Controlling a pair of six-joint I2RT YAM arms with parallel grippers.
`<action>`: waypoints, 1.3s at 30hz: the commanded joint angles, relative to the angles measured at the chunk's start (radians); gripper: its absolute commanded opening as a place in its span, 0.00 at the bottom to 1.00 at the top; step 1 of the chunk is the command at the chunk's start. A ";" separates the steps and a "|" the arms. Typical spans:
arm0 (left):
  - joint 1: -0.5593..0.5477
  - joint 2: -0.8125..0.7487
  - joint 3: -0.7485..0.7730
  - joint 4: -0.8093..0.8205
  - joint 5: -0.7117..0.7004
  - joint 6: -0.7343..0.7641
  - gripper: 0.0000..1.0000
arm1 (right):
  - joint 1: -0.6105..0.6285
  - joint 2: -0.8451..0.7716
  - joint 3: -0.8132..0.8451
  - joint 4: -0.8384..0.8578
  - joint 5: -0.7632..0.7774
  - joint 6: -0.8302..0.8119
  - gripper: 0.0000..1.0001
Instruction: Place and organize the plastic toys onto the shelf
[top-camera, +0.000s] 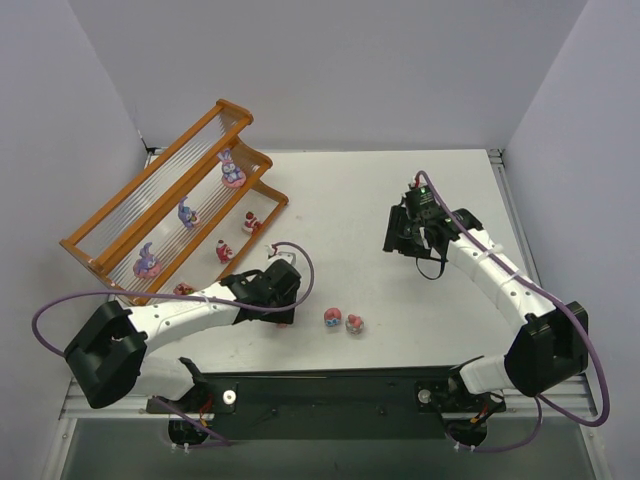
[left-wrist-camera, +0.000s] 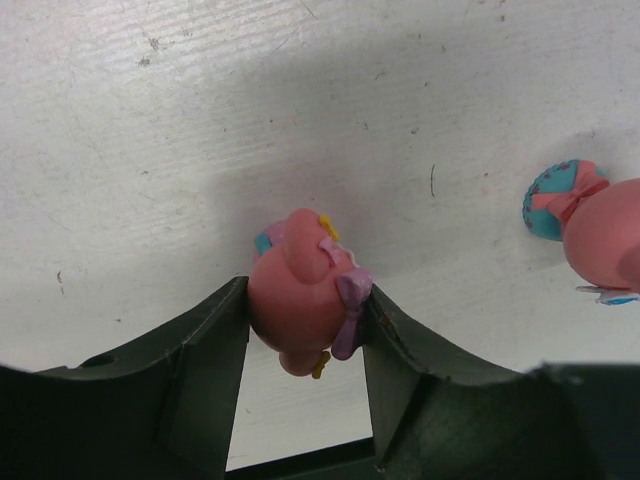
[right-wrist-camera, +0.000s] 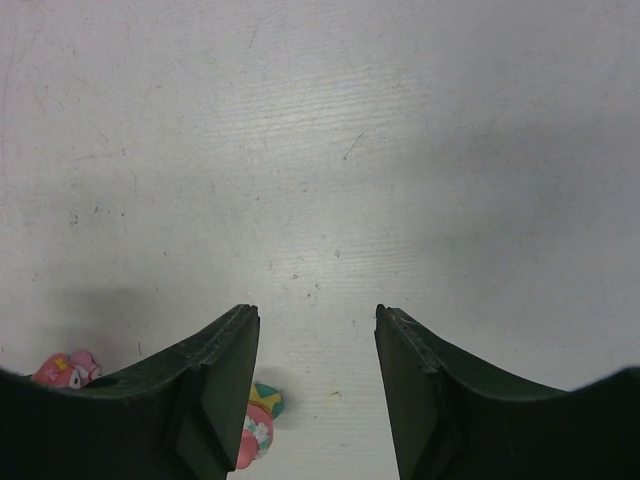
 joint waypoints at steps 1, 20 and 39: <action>-0.006 0.005 -0.001 0.047 0.000 0.000 0.42 | -0.006 -0.034 -0.013 -0.027 -0.004 0.002 0.50; 0.247 -0.003 0.720 -0.343 0.140 0.440 0.00 | -0.031 -0.060 -0.007 -0.025 0.004 -0.033 0.48; 0.813 0.330 1.451 -0.538 0.531 0.747 0.00 | -0.074 -0.049 0.005 -0.027 -0.010 -0.039 0.48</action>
